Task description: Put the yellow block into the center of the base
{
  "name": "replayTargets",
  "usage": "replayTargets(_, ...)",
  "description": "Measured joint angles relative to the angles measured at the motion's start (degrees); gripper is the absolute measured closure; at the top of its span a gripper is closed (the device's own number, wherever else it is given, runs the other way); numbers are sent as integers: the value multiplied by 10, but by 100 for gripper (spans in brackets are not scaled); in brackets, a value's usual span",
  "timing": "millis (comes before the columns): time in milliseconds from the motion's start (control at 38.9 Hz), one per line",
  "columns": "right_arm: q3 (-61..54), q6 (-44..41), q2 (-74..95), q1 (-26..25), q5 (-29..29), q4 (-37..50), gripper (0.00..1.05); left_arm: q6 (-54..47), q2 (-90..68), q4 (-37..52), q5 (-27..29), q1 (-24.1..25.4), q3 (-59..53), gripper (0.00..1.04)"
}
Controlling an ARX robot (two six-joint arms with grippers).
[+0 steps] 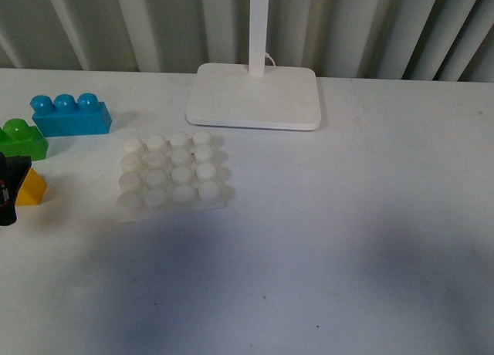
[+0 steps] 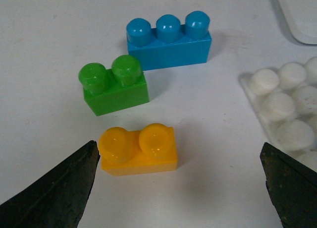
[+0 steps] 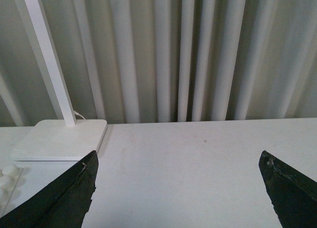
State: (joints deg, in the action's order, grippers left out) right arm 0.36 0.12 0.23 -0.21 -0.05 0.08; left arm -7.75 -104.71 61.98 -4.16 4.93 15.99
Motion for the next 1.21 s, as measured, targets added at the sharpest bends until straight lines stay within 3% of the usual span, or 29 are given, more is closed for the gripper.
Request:
replayTargets(488,0,0,0,0,0,0,9,-40,-53,-57,22,39,62,6)
replayTargets(1208,0,0,0,0,0,0,9,-40,-109,-64,31,33,102,6)
